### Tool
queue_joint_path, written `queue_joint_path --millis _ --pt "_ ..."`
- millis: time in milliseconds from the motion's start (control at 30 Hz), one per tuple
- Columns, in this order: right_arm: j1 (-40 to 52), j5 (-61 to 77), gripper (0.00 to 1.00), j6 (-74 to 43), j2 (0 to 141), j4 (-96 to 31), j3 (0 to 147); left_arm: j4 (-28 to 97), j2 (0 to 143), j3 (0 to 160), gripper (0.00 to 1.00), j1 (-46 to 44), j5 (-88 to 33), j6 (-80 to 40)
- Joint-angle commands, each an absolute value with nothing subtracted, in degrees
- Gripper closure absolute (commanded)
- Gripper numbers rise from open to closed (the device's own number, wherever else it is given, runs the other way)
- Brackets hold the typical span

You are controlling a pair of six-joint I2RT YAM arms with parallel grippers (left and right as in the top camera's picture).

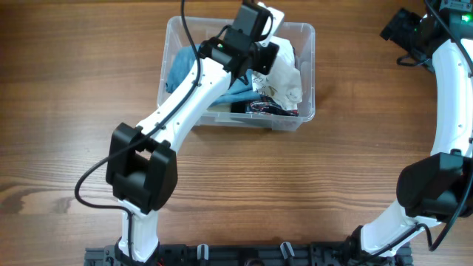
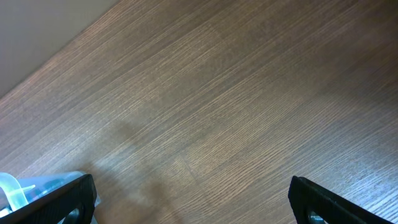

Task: Pack container
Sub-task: 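Lower the white shirt into the box's right side beside the blue towel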

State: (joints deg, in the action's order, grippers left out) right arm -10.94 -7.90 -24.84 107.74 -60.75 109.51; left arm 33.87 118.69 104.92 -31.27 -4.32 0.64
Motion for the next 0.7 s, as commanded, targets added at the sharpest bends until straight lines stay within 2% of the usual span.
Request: queue_joint_path --millis 0,133,367,467,667 --pt "-10.7 -7.64 0.0 -25.63 108.44 -60.51 109.12 36.82 122.74 105.75 0.96 -29.8 -3.62 -0.93" --pt "-10.7 -7.64 0.0 -25.61 108.44 -60.45 109.12 38.02 126.08 105.75 0.96 -29.76 -8.14 -0.91" --pt "-10.7 -7.64 0.0 -25.61 108.44 -60.45 109.12 37.04 126.65 105.8 0.96 -29.69 -6.15 -0.78" --pt "-10.7 -7.64 0.0 -25.63 108.44 -60.45 109.12 36.71 123.22 107.0 0.96 -29.71 -2.9 -0.45" --pt "-10.7 -7.64 0.0 -25.61 108.44 -60.45 109.12 37.74 111.0 107.72 0.96 -30.11 -4.08 -2.68"
